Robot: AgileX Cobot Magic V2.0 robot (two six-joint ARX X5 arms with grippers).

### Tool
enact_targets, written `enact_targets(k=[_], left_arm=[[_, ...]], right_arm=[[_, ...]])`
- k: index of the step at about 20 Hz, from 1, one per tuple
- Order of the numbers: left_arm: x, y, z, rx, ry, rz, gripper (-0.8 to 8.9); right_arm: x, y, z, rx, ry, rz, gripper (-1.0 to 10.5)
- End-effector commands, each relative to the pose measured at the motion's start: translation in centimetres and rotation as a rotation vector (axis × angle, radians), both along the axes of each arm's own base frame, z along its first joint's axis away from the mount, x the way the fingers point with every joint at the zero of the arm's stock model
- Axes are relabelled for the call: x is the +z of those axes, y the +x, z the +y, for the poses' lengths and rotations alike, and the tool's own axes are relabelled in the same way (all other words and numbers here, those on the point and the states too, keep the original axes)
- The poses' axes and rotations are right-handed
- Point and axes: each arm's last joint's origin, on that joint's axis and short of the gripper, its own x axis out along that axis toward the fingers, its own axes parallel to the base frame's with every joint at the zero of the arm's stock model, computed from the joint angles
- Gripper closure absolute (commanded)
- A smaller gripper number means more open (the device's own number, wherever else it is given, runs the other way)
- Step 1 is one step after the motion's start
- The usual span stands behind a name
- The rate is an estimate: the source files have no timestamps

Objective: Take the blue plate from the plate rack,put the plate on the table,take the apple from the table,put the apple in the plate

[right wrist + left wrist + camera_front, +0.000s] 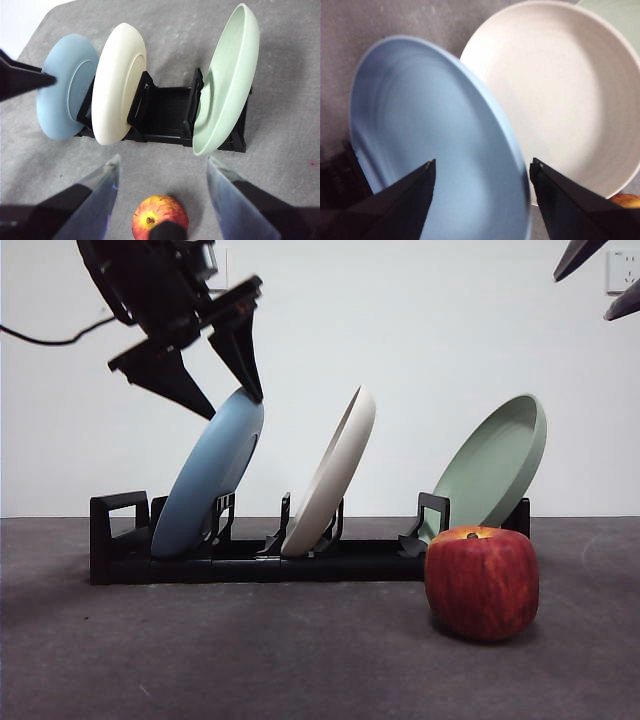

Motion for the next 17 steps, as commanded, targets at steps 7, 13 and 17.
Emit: enact_targets(k=[7,13,17], left_arm=[[-0.1,0.0,-0.9,-0.06,0.017,-0.03,8.21],[5.9,-0.9,-1.9,-0.12,0.024,-0.087,8.21],[11.5,-3.8,-2.4,-0.214,0.051,-0.141,8.21]], right_arm=[[0.2,0.0,0.0,0.001,-0.008,-0.014,6.6],[0.2,0.0,0.0,0.001,-0.008,-0.014,6.6],[0.2,0.0,0.0,0.001,-0.008,-0.014,6.6]])
